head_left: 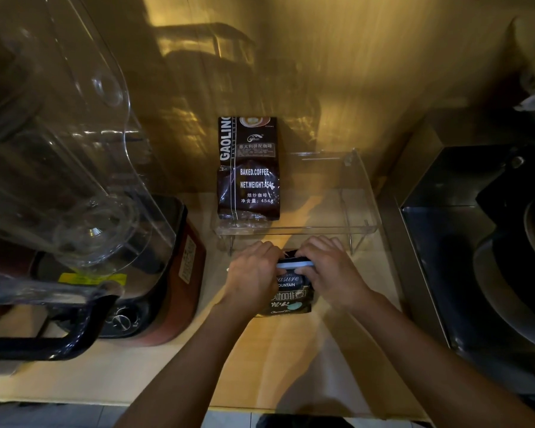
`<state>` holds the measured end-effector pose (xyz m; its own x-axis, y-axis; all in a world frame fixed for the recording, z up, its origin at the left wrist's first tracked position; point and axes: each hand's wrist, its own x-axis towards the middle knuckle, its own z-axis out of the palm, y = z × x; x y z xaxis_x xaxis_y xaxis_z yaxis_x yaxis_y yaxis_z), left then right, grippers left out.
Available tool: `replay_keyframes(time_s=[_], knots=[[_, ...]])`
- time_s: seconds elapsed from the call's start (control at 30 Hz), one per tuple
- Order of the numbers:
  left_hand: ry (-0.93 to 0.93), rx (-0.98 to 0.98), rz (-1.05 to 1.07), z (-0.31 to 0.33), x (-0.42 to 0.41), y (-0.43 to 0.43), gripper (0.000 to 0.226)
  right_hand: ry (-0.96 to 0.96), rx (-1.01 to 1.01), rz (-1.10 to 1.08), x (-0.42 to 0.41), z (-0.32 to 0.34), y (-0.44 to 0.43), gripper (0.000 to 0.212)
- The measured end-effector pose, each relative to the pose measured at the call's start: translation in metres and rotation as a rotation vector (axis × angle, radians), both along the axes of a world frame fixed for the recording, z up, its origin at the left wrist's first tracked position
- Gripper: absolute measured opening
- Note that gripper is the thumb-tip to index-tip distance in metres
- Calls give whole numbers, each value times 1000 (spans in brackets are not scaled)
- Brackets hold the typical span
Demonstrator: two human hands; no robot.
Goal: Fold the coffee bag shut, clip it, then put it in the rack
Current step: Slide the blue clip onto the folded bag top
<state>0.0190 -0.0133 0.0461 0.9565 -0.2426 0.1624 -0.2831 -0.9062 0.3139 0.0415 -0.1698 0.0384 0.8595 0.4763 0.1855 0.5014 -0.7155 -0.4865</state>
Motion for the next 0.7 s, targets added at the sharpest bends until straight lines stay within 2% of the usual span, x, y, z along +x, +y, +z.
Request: replay_keyframes(time_s=[0.17,0.37,0.7], knots=[[-6,-34,-6,2,-5,-1,13,-63,-158,70,1,0,9,18],[69,-86,19,7,-4,12,23,-24,-141,60,-1,0,12,17],[108,-182,127,10,-11,25,17,20,-102,36,0,3,11,19]])
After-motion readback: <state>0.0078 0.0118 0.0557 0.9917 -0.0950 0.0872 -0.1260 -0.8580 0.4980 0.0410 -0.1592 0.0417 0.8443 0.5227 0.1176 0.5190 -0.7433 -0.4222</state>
